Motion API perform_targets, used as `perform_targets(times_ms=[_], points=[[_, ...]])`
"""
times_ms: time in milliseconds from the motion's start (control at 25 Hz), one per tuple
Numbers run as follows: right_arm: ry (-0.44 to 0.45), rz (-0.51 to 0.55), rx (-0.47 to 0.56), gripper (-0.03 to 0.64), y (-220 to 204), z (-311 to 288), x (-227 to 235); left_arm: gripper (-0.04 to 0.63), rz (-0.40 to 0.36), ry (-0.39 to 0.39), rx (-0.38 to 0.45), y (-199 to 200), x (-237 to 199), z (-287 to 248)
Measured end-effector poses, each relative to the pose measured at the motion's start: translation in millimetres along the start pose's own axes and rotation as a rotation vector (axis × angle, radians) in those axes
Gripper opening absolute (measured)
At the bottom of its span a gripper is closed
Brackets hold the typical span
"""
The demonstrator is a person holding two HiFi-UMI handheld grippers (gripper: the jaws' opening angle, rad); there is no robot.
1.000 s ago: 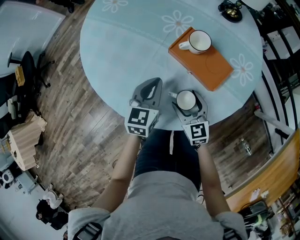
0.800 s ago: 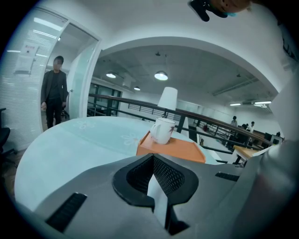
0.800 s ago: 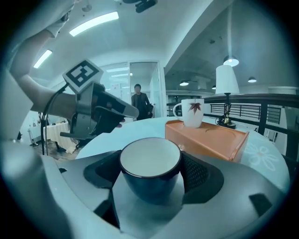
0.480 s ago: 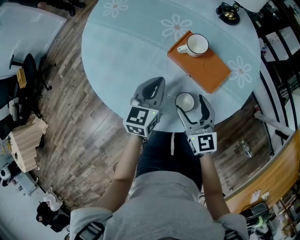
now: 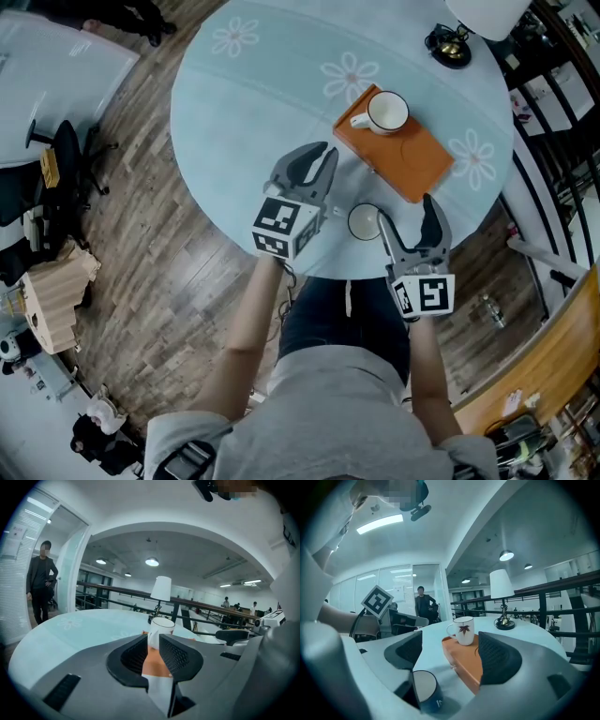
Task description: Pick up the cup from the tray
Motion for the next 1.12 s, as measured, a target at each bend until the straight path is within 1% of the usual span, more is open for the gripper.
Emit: perform_targets(times_ms=[80,200,280,400,480,560,640,800,880,1000,1040,1080,1120], points=[[-0.002,-0.005,0.008,0.342,6,-3,7,0.131,-0.008,-0.03,-0.007,4,-4,-9],[-0.001,0.003,0.007,0.342,17,-12,19,0.184,-0.048,-0.098,-0.028,5,-5,-25],[0.002,0.039,0.001,0.342,26,-22,29,0.197,-0.086,-0.157,-0.044,5,-5,-38],[0.025,0.088,-0.015,0.342,39,-44,46,0.21,-0.166,-0.236,-0.091,4,-6,-56],[0.045,0.117,-0.027,0.342,45,-60,56,0.21,-0.212,-0.284,-0.125,3,-6,-67],[0.078,0.138,-0.045,0.342,49,-76,63,0.213,-0.231,-0.316,-0.146,4,-8,-77],[0.133,0.146,-0.084,0.344,49,-92,66,0.218,-0.227,-0.329,-0.159,3,-12,-84],[0.263,0.16,-0.203,0.343,36,-120,68,0.218,-0.213,-0.352,-0.161,0,-14,-95],[0.291,0.165,-0.243,0.344,29,-132,72,0.218,-0.215,-0.358,-0.157,-2,-15,-100],[0.329,0.169,-0.276,0.344,23,-148,77,0.218,-0.227,-0.377,-0.173,-6,-15,-105],[0.345,0.17,-0.287,0.344,22,-152,77,0.213,-0.233,-0.384,-0.179,-8,-15,-107],[0.36,0.173,-0.299,0.343,22,-155,76,0.189,-0.238,-0.388,-0.183,-9,-16,-107],[0.374,0.179,-0.31,0.344,21,-158,76,0.141,-0.244,-0.39,-0.182,-9,-16,-107]])
Point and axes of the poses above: the fingertips, and each gripper's own axes: z backward along the fingers, x to its right, y out of its top, the point moved 6 cm from there along z, backward along the fingers, and after that the axes turned 8 degrees about -z, right-handed, at the moved point
